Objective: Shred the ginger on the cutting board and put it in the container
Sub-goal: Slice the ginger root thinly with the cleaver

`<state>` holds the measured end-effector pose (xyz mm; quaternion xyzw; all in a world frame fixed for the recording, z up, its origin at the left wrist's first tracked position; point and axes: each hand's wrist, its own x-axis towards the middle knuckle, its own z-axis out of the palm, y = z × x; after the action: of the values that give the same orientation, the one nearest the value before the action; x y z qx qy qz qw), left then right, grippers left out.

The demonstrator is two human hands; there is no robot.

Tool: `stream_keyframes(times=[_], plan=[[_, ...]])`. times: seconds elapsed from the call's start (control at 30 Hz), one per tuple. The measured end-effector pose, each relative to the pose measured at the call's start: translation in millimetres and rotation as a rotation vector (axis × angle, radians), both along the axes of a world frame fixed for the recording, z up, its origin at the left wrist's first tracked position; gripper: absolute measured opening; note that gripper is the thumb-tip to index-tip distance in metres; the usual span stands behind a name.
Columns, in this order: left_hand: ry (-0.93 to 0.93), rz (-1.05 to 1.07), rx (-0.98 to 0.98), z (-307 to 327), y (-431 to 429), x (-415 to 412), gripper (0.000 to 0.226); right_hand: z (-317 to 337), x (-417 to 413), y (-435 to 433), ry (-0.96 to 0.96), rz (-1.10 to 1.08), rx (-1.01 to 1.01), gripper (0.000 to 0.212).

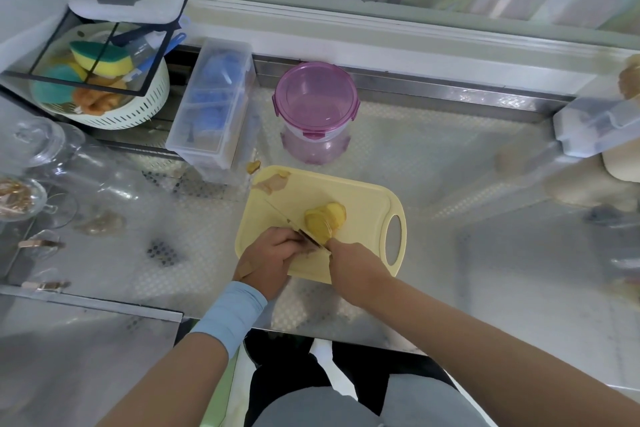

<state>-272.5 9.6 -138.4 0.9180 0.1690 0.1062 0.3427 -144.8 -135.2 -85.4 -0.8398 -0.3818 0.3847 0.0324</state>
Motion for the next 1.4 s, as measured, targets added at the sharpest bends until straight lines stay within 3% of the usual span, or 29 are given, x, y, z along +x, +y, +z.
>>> stream_keyframes(times=[0.33, 0.57, 0.67, 0.83, 0.93, 1.03, 1.4], plan=[[0.005, -0.011, 0.019, 9, 0, 3, 0.030, -1, 22, 0, 0.131, -0.150, 0.095, 0.014], [0.057, 0.029, -0.001, 14, -2, 6, 0.025, -4, 25, -8, 0.268, -0.283, 0.222, 0.031], [0.067, 0.007, 0.013, 15, -1, 5, 0.014, 2, 29, -8, 0.285, -0.285, 0.226, 0.013], [0.067, 0.073, -0.099, 16, -6, 3, 0.018, 18, 32, -9, 0.181, -0.209, 0.166, 0.029], [0.013, 0.096, -0.088, 13, -10, 1, 0.031, 27, 23, -14, 0.043, -0.099, 0.162, 0.023], [-0.018, 0.069, -0.028, 10, -8, 1, 0.026, 29, 4, -20, -0.062, -0.010, 0.143, 0.046], [-0.067, 0.017, 0.122, 11, -1, 4, 0.027, 38, -22, -22, -0.070, -0.028, 0.087, 0.059]])
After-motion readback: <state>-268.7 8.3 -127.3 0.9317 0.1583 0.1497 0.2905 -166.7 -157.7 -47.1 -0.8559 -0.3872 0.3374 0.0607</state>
